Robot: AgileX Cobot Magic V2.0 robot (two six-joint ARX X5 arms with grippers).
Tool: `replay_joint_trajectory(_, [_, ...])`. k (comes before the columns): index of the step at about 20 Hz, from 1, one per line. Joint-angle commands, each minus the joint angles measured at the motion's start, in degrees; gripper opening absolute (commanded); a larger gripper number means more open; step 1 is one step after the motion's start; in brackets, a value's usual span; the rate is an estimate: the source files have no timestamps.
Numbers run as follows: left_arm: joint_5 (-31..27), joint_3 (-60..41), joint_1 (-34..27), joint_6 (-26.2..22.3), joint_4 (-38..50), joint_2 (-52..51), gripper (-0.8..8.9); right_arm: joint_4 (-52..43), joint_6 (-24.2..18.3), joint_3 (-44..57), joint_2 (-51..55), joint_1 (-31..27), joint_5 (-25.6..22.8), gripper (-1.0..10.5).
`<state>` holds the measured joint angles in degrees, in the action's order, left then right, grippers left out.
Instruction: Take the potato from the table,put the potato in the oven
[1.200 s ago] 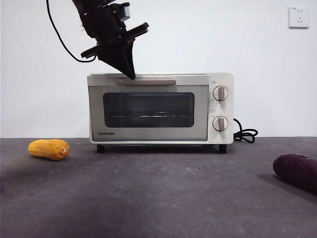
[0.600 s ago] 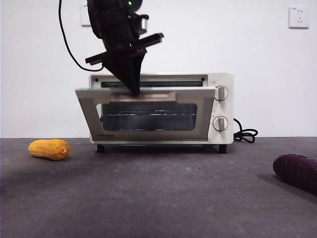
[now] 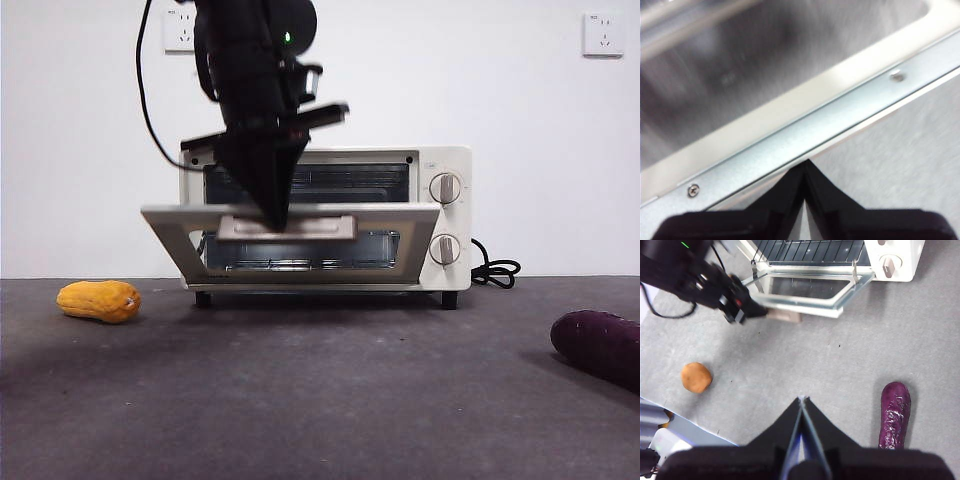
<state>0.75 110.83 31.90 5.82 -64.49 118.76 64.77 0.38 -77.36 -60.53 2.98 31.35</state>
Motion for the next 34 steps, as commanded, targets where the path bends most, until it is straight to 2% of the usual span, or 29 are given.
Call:
replay_joint_trajectory(1, [-2.10,-2.91,-0.24,1.33,3.23,1.92,-0.06,-0.04,-0.72,-0.26,0.04,0.00,0.13,0.0])
replay_joint_trajectory(7, [-2.34,-7.58,0.42,1.49,7.34,1.97,-0.06,-0.11,-1.16,-0.26,0.04,0.00,0.13,0.0])
replay_joint_trajectory(14, [-1.79,-7.67,1.22,1.42,5.68,1.84,-0.06,0.02,-1.92,-0.26,0.04,0.00,-0.26,0.0])
replay_joint_trajectory(17, [-1.86,-7.67,2.89,-1.22,1.95,-1.38,-0.06,0.02,-2.19,-0.26,0.02,0.02,0.13,0.0])
replay_joint_trajectory(20, [-1.86,-7.67,5.05,-1.33,2.84,-9.60,-0.06,-0.87,-3.80,-0.26,-0.07,0.96,2.86,0.0])
replay_joint_trajectory(24, [-1.86,-7.67,5.92,-1.51,3.69,-23.58,-0.06,-7.58,-3.89,-0.26,-0.39,8.76,3.30,0.1])
replay_joint_trajectory(26, [-2.05,-7.67,5.90,-1.81,1.66,-30.53,-0.06,-12.13,-3.82,-0.26,-1.22,14.08,1.60,1.1])
replay_joint_trajectory(29, [-2.89,-7.67,5.86,-3.10,-2.73,-39.63,-0.06,-17.18,-3.80,-0.26,-4.09,23.15,-1.31,1.4])
replay_joint_trajectory(32, [-5.97,-7.67,5.86,-3.50,-7.45,-47.12,-0.06,-21.46,-4.48,-0.26,-8.87,31.10,-5.16,2.8])
replay_joint_trajectory(34, [-6.80,-7.67,5.86,-3.48,-9.81,-51.39,-0.06,-24.98,-5.20,-0.26,-12.79,35.76,-6.62,2.9])
